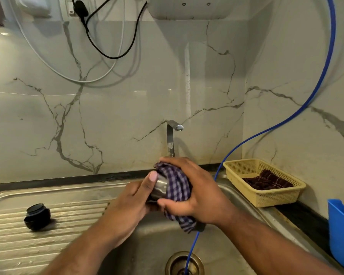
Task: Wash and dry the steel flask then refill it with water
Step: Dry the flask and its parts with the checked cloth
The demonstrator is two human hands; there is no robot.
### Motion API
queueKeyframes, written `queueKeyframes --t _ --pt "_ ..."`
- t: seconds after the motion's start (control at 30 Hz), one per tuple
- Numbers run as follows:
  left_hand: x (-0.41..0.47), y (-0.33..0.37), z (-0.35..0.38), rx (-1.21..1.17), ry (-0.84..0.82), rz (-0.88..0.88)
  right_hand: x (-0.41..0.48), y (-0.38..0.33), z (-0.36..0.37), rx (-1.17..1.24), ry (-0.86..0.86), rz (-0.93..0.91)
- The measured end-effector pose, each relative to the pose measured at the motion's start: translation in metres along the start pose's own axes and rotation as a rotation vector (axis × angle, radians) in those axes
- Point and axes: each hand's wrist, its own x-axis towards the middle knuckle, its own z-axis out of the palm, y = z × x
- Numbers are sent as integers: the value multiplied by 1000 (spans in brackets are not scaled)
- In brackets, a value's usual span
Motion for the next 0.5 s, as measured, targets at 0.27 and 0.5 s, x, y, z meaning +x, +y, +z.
queueKeyframes --t 0.27,0.5 --pt "-4 4 -1 127 -20 63 -1 -6 15 519 93 459" --pt "1 -5 -12 504 68 243 3 -7 20 1004 -64 803"
